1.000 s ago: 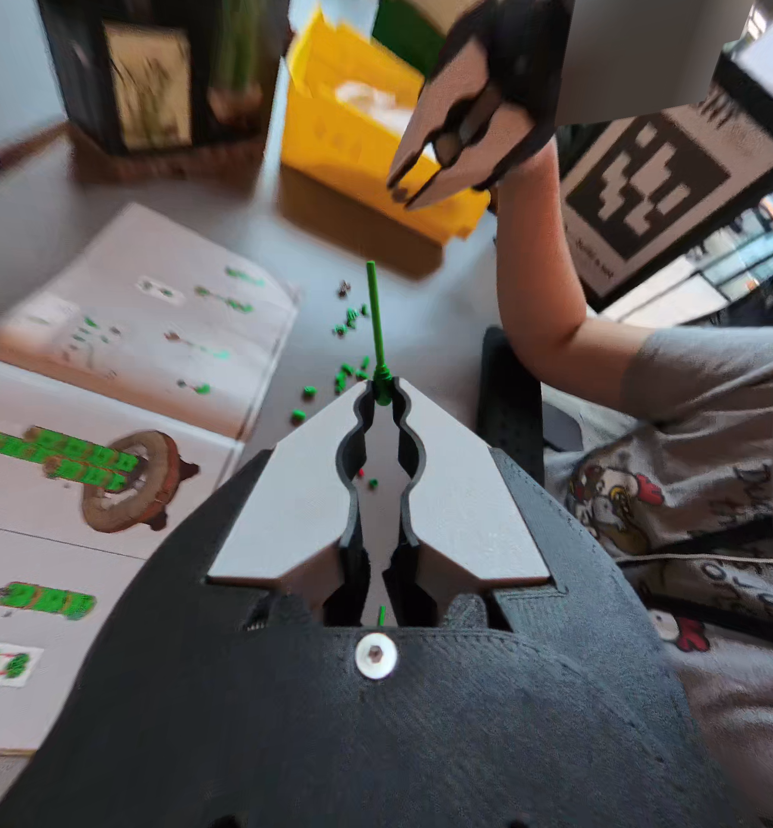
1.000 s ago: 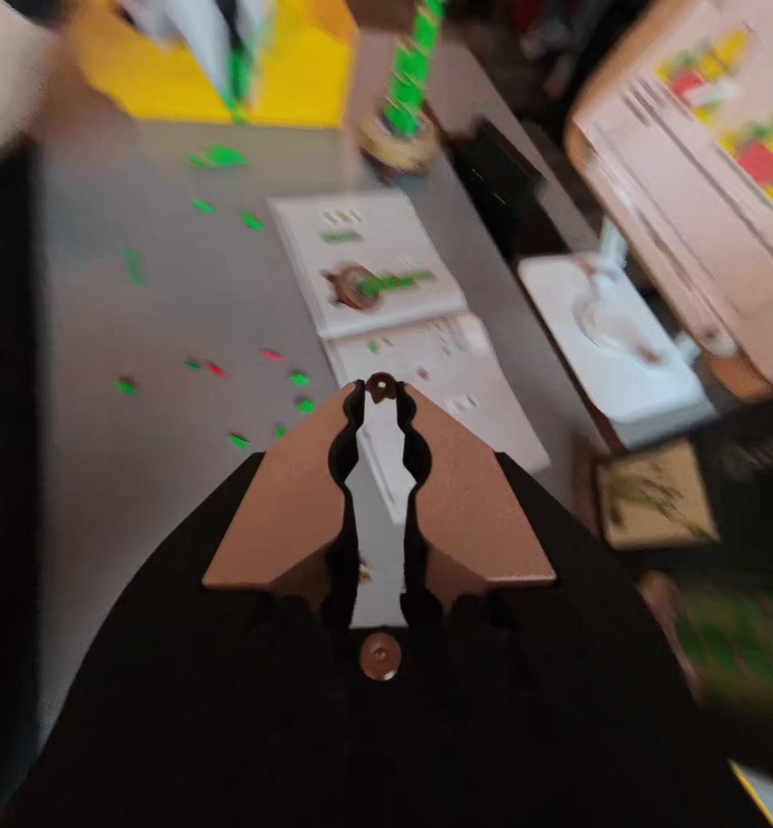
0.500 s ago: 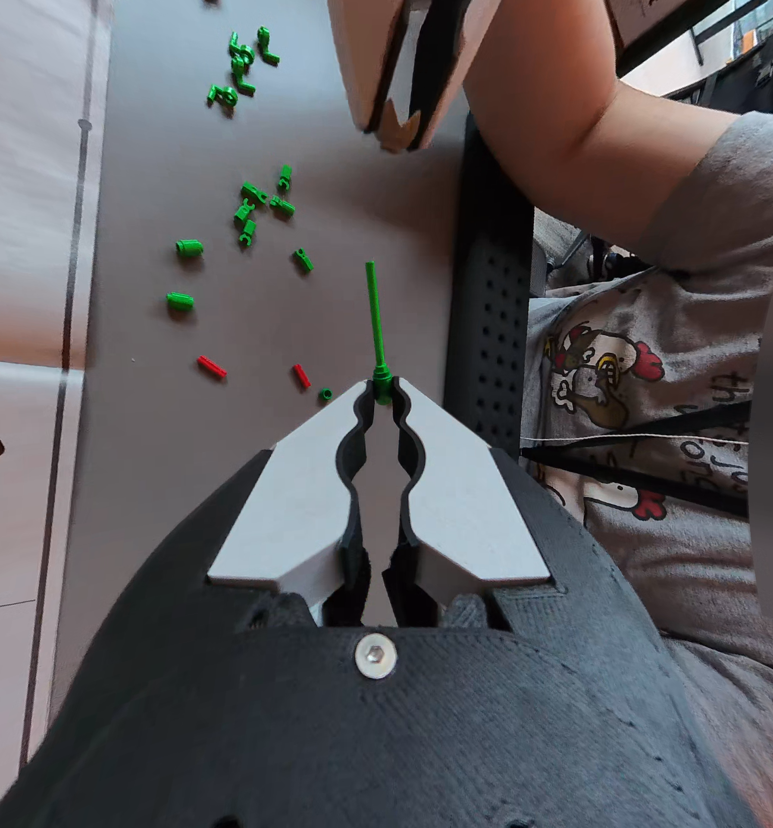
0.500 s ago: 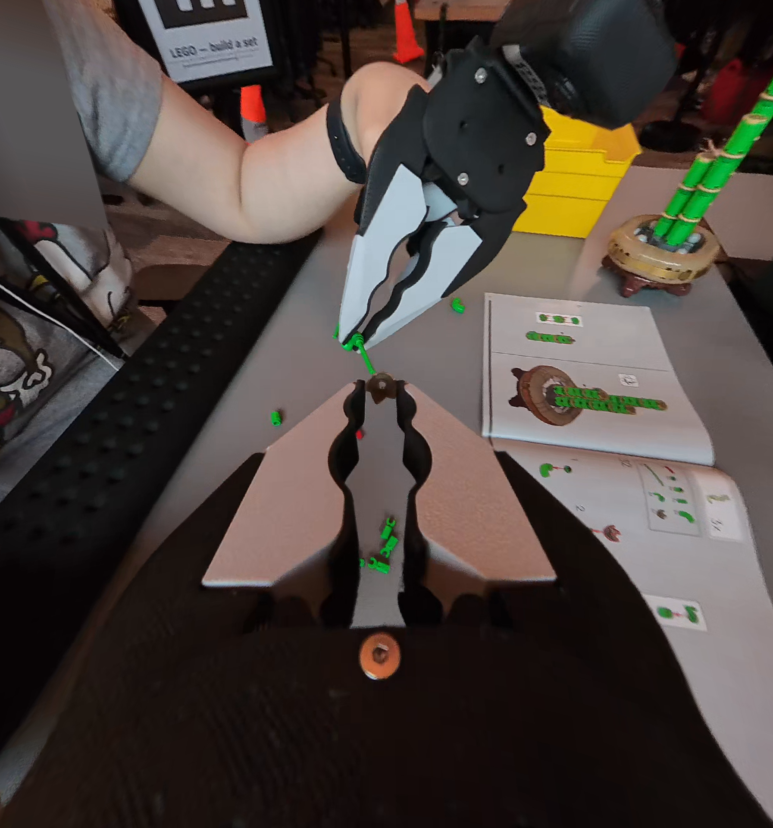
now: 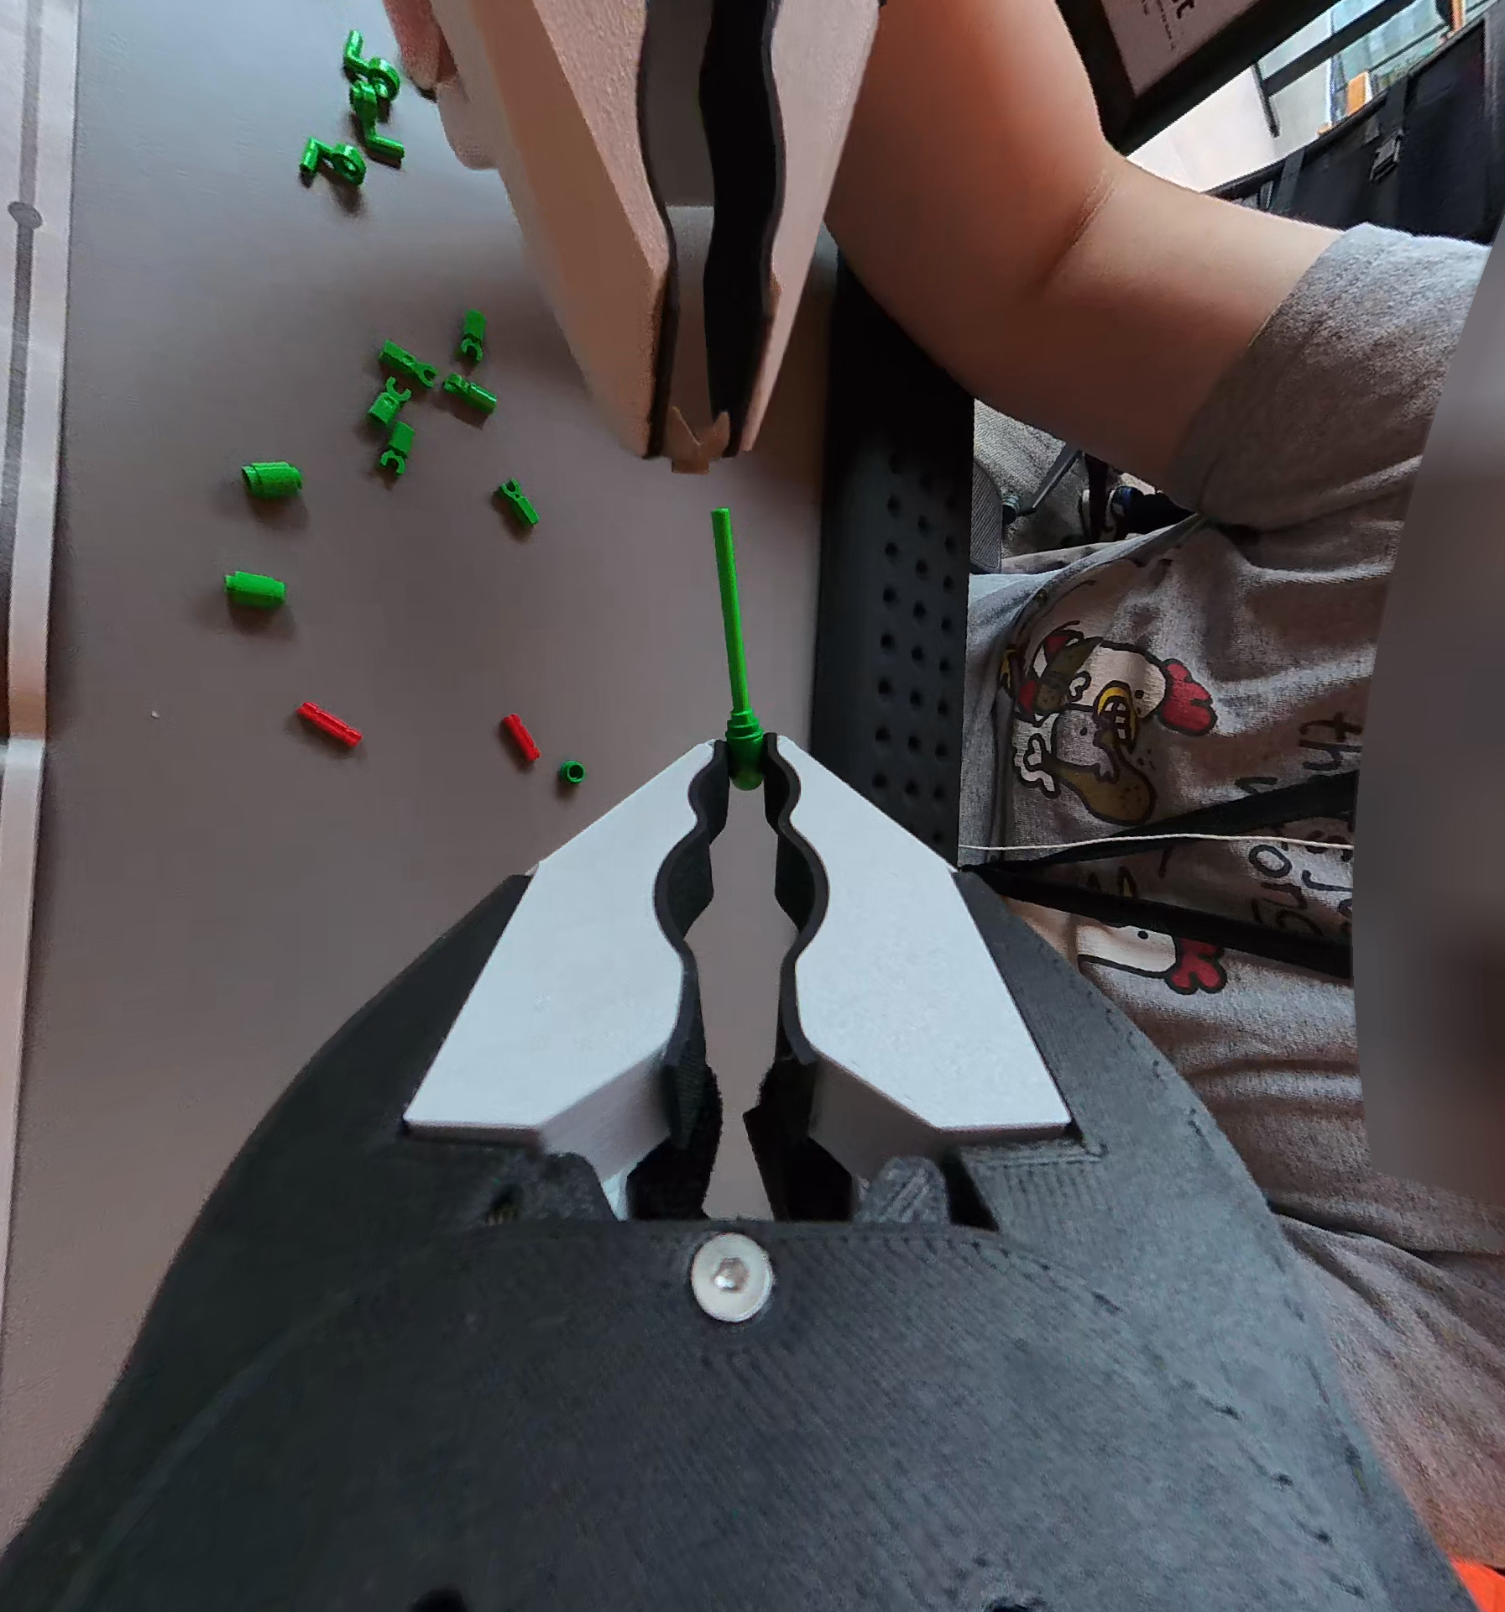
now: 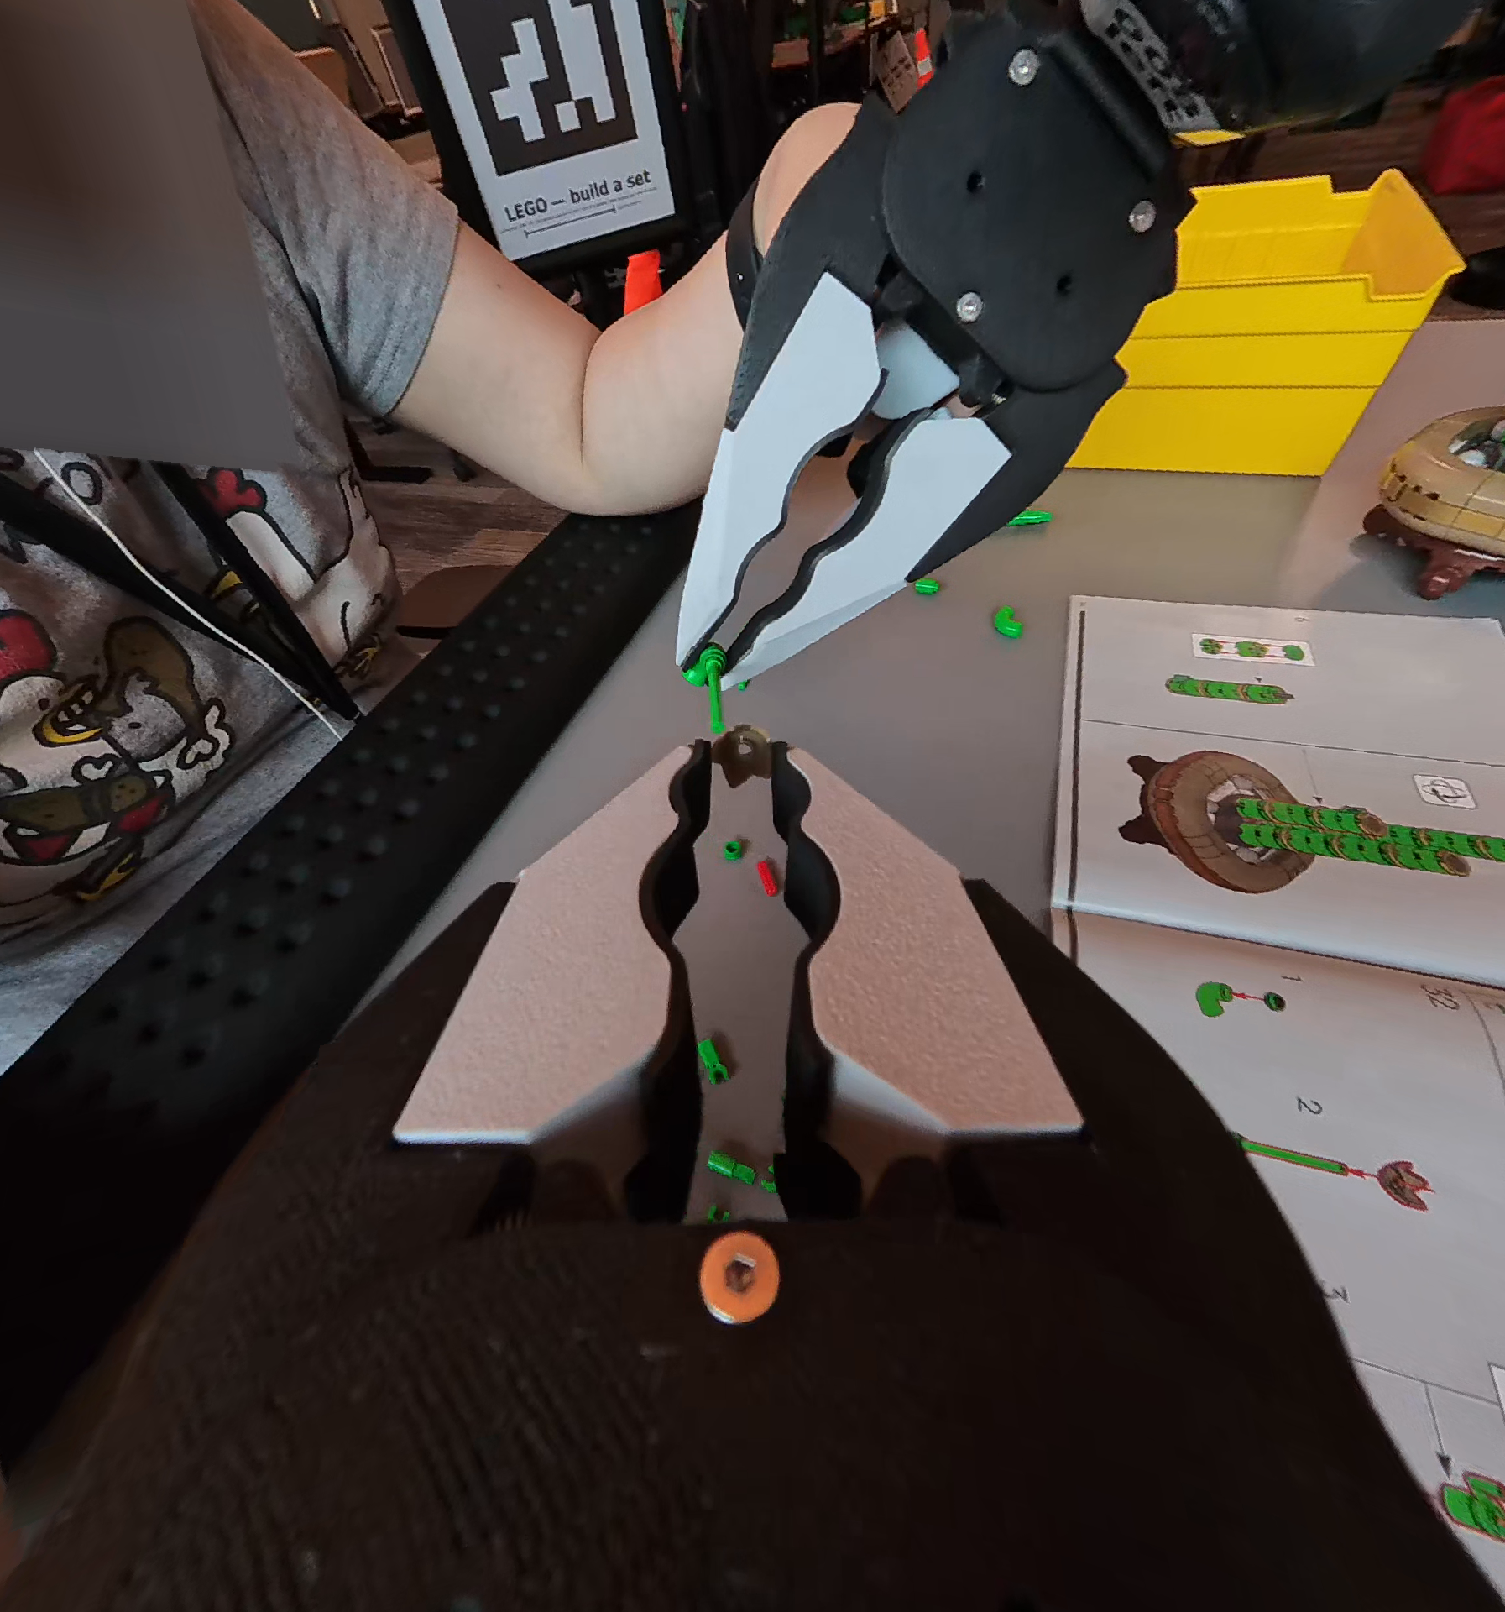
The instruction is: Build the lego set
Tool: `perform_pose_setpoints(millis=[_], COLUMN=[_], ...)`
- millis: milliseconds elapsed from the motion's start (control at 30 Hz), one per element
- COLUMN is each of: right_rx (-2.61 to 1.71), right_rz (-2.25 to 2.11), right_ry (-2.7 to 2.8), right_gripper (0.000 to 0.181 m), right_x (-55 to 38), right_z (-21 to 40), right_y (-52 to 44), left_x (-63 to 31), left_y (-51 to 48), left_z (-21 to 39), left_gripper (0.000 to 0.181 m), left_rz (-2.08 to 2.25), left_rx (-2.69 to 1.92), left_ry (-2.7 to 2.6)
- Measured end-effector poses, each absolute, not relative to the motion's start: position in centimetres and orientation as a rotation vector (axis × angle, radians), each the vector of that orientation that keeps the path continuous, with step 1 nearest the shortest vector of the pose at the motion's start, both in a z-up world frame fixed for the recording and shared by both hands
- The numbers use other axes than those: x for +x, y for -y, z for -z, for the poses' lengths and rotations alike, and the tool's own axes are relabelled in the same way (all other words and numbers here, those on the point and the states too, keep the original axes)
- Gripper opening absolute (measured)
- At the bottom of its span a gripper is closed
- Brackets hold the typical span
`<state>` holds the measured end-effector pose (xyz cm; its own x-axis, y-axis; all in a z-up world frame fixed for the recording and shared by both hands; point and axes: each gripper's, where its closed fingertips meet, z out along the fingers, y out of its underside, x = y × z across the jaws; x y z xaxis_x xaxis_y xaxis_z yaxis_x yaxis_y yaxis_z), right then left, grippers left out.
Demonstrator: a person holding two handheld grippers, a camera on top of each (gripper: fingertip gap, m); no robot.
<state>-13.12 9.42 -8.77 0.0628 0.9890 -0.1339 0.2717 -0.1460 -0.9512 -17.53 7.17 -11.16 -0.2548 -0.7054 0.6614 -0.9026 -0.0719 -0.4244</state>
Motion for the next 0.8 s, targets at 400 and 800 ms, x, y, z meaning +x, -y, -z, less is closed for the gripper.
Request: perform_pose_setpoints(millis=[400,800], right_rx=[-1.544,-1.540], right_rz=[-1.149,-1.225], right_ry=[1.331,1.309], right_gripper=[0.011,0.011], right_x=[-13.9,-14.2], right_z=[8.9,8.4], right_y=[-9.1,-8.8], left_x=[-17.4,-17.7], left_y=[-7.5,-7.4], left_z=[11.1,10.7], left_gripper=[0.006,0.005], left_rz=[-1.243,-1.249], left_rx=[1.769,1.732], left_ry=[1.955,1.994])
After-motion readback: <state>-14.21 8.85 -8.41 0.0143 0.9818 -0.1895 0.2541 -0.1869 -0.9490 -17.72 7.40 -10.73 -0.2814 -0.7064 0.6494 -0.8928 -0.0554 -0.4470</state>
